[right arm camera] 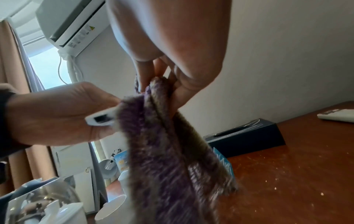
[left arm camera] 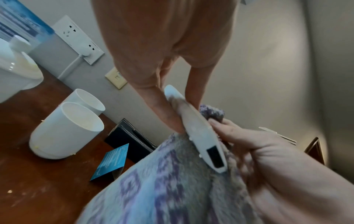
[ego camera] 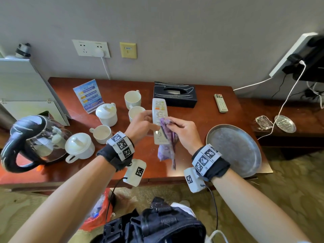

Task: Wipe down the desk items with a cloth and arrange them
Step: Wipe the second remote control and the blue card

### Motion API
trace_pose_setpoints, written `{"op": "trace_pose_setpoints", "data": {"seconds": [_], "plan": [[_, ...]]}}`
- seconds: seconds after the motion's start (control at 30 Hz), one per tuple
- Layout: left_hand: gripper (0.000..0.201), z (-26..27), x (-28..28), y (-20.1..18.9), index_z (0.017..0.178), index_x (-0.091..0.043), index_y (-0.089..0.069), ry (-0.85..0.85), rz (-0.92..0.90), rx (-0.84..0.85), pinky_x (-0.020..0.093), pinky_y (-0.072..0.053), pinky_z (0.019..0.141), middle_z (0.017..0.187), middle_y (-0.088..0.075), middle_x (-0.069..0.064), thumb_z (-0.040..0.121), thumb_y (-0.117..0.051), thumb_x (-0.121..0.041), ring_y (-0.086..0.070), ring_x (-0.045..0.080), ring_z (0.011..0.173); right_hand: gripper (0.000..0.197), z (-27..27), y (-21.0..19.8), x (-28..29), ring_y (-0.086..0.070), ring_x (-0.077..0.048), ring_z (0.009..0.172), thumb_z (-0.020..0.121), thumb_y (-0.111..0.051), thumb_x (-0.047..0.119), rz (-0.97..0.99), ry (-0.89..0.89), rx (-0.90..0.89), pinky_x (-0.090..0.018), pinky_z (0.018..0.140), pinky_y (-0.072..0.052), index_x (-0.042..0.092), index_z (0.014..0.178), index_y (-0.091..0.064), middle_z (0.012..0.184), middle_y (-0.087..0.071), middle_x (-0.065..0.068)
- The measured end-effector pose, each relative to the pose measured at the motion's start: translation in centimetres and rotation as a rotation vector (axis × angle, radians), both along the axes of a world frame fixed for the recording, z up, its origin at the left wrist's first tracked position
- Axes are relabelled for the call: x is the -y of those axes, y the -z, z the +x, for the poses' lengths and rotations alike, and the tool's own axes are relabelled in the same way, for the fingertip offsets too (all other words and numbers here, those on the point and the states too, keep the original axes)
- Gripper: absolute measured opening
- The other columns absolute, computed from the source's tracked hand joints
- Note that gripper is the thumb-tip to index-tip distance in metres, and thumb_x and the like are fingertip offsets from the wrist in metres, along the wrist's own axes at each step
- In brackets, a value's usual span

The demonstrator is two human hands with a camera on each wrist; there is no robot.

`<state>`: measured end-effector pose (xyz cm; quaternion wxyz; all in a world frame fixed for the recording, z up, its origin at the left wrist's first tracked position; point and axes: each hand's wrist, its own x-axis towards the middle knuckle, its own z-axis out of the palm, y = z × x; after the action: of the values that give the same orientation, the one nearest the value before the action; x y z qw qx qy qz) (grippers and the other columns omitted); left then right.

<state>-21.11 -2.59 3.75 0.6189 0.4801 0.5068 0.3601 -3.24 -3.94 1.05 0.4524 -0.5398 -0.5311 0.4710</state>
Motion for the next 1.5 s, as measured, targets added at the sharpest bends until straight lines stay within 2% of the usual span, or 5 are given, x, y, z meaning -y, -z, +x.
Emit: {"op": "trace_pose_setpoints", "data": {"seconds": [0.57, 0.77, 0.87, 1.0, 1.5], "plan": [[0.046, 0.0, -0.8, 1.5, 0.124, -0.004, -0.052, -0.15, -0.079, 0.069, 0.028, -0.059, 0.062, 0.103, -0.072, 0.013, 0.084, -0.064, 0.014, -0.075, 0.017, 0.081, 0.048, -1.5, 1.3, 0.0, -0.066, -0.018, 0.111, 0.086, -0.069, 0.0, -0.217, 0.08, -0.184, -0.036, 0.098, -0.053, 0.011, 0.132, -0.062, 0.123, -0.069, -0.006], [0.067, -1.6, -1.6, 3.0, 0.134, -0.013, -0.04, -0.241, -0.016, 0.016, 0.03, -0.055, 0.09, 0.13, -0.059, 0.006, 0.08, -0.079, -0.003, -0.063, 0.017, 0.112, 0.049, 0.6, -0.2, -1.2, -0.067, -0.014, 0.103, 0.085, -0.066, -0.008, -0.241, -0.064, -0.1, -0.022, 0.086, -0.054, 0.012, 0.129, -0.064, 0.118, -0.07, -0.007], [0.089, -2.4, -1.9, 3.4, 0.146, -0.016, -0.03, -0.229, 0.126, -0.172, 0.02, -0.049, 0.094, 0.141, -0.041, 0.003, 0.076, -0.083, -0.004, -0.046, 0.015, 0.124, 0.051, 1.3, -0.4, -1.5, -0.065, -0.013, 0.104, 0.082, -0.068, -0.01, -0.245, -0.167, 0.022, -0.024, 0.094, -0.052, 0.014, 0.127, -0.065, 0.119, -0.07, -0.007], [0.087, -4.0, -1.8, 4.2, 0.143, -0.025, -0.044, 0.121, 0.448, -0.637, 0.048, -0.019, 0.12, 0.151, -0.032, 0.007, 0.063, -0.075, -0.043, -0.019, 0.026, 0.144, 0.052, 1.5, -0.9, -2.0, -0.065, -0.003, 0.097, 0.082, -0.067, -0.014, -0.257, -0.278, 0.103, -0.014, 0.088, -0.051, 0.013, 0.127, -0.064, 0.114, -0.069, -0.003], [0.051, -4.2, -1.2, 3.6, 0.127, -0.026, -0.058, 0.295, 0.386, -0.915, 0.032, -0.049, 0.075, 0.105, -0.065, 0.0, 0.082, -0.076, -0.041, -0.06, 0.02, 0.088, 0.027, 2.2, -0.9, -3.1, -0.068, -0.013, 0.101, 0.085, -0.065, -0.006, -0.106, 0.015, -0.118, -0.029, 0.091, -0.05, 0.005, 0.109, -0.074, 0.109, -0.074, -0.006]]}}
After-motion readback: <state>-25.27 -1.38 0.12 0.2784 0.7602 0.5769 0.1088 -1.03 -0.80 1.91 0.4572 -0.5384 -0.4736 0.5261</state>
